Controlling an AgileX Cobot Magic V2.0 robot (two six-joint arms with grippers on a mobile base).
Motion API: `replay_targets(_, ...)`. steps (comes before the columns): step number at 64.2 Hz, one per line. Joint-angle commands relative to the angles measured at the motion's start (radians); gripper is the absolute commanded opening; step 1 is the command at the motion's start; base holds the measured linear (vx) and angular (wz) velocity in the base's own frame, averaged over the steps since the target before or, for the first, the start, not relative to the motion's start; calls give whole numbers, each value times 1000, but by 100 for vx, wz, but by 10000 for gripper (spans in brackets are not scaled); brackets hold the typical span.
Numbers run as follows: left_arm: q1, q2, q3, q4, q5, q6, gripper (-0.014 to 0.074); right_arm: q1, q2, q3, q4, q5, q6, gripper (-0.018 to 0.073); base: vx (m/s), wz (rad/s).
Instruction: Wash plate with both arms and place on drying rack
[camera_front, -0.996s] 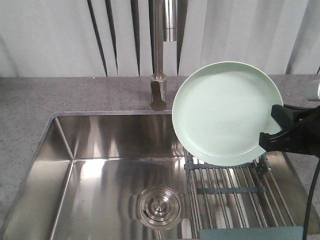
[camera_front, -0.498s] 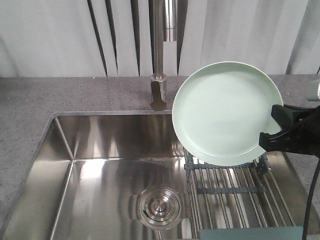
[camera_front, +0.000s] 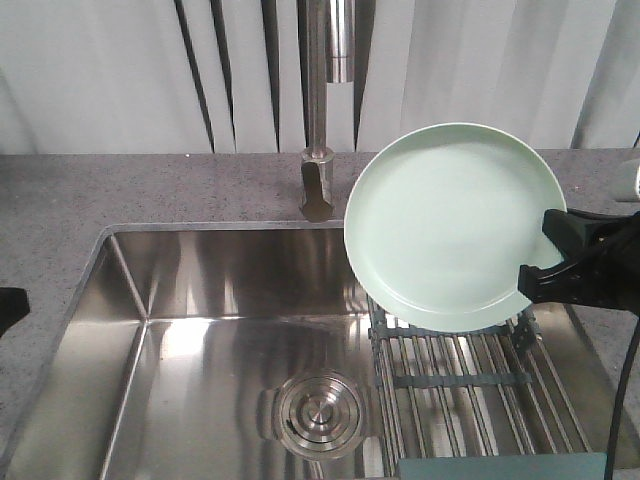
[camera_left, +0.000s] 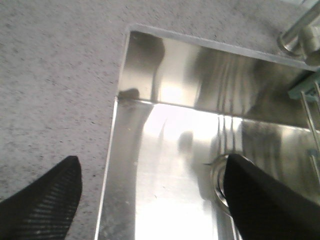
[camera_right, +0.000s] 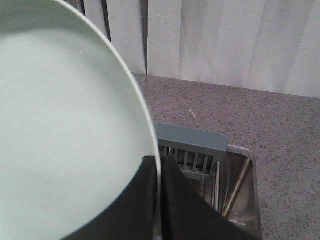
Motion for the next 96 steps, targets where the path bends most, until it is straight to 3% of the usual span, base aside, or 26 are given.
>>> replay_targets(1, -6, 76, -91, -189, -13, 161, 571, -5, -14, -30, -6, -80, -7, -10, 0, 0)
replay_targets(17, -6, 331, -316, -749, 66, 718, 571, -5, -14, -30, -6, -80, -7, -10, 0, 0)
replay_targets(27, -6, 527, -472, -1074, 302, 1071, 571, -5, -14, -30, -6, -80, -7, -10, 0, 0)
replay_targets(33, -6, 634, -558, -1209, 455, 1215, 571, -5, -14, -30, -6, -80, -7, -10, 0, 0)
replay_targets(41, -6, 786, -676, -1356, 633, 1339, 571, -5, -14, -30, -6, -80, -7, -10, 0, 0)
replay_targets(46, -13, 867, -745, -1424, 646, 1352, 571, -5, -14, -30, -6, -79, -7, -10, 0, 0)
replay_targets(56, -39, 1005, -886, -1476, 646, 1340, 571, -5, -14, -30, -6, -79, -7, -10, 0, 0)
replay_targets(74, -137, 1187, -1144, -1474, 646, 1287, 571, -5, -14, -30, -6, -79, -7, -10, 0, 0)
replay_targets(96, -157, 1342, -1342, -1475, 646, 1262, 571, -5, -14, -30, -6, -79, -7, -10, 0, 0)
